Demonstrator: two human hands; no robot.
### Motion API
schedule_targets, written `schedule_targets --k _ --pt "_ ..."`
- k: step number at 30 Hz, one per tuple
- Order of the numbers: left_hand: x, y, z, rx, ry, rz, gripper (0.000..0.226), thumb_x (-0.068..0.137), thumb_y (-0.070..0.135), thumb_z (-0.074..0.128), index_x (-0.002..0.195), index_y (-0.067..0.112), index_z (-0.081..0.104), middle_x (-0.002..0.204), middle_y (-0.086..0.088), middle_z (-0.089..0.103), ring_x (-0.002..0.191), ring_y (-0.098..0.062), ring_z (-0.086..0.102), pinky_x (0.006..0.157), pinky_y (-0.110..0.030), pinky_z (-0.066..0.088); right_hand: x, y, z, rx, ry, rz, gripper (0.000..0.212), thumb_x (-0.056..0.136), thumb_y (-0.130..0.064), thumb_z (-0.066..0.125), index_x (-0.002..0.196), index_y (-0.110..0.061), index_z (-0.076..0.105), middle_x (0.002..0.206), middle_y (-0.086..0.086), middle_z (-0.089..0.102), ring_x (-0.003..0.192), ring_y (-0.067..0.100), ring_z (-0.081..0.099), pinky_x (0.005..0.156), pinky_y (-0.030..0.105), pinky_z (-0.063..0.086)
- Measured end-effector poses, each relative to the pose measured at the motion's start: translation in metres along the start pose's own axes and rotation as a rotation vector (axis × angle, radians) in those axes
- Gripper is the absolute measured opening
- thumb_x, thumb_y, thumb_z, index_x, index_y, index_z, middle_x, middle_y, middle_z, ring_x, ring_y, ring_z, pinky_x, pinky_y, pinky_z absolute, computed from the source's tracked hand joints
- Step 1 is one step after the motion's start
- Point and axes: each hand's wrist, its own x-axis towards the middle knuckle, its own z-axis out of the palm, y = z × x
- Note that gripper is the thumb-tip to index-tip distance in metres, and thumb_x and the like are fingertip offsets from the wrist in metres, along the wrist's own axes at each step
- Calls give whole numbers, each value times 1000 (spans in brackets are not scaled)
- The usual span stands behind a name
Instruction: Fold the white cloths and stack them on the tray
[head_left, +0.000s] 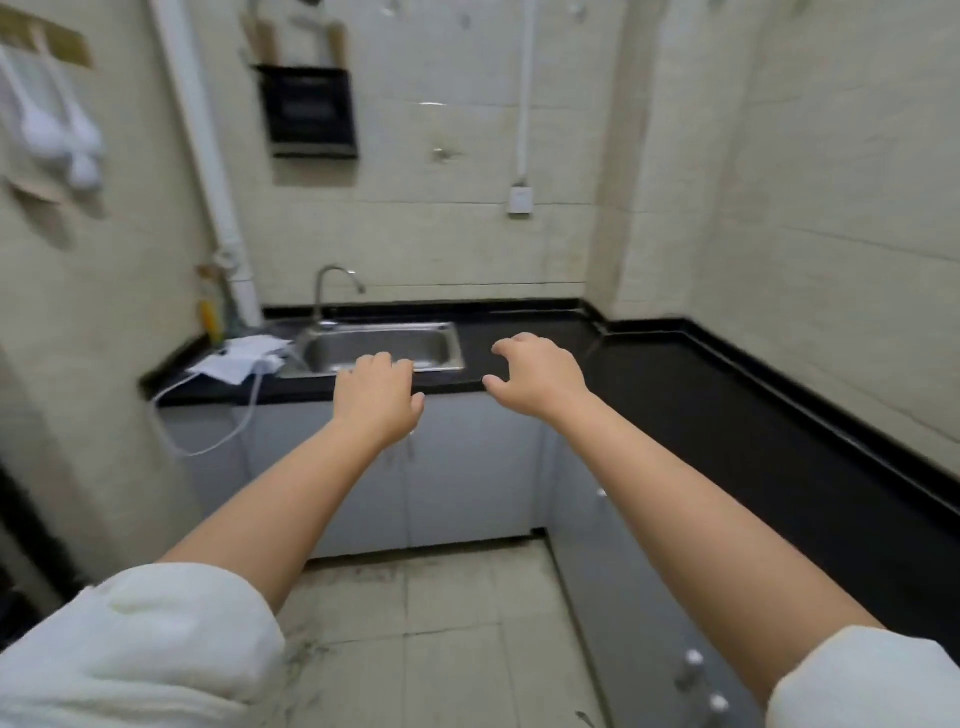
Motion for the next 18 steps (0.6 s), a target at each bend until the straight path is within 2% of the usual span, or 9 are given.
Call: schedule_targets --k 3,7,10,18 --pt "47 -58 32 23 -27 -130 38 92 37 45 119 10 50 126 -11 50 120 -30 44 93 -39 40 85 -29 46 29 -34 -120 36 85 -28 50 115 -8 55 123 10 56 112 31 52 86 37 43" --pt "118 -129 60 40 -67 -284 41 92 37 45 124 10 47 128 -11 50 121 -30 45 92 -40 41 197 -68 93 65 -138 -275 40 87 -27 49 122 -8 52 129 12 52 119 32 48 95 42 44" --pt "159 -176 74 42 -68 -373 41 92 35 46 125 12 47 130 -11 50 122 -30 44 93 -39 41 265 -99 121 103 -177 -360 41 87 -27 50 124 -10 51 130 12 52 121 32 47 97 42 44" --pt "245 -303 145 29 -136 -559 41 92 35 45 126 11 47 131 -11 49 123 -29 43 94 -40 41 417 -179 228 178 -279 -488 27 84 -19 48 106 -9 59 114 14 59 107 34 53 84 39 47"
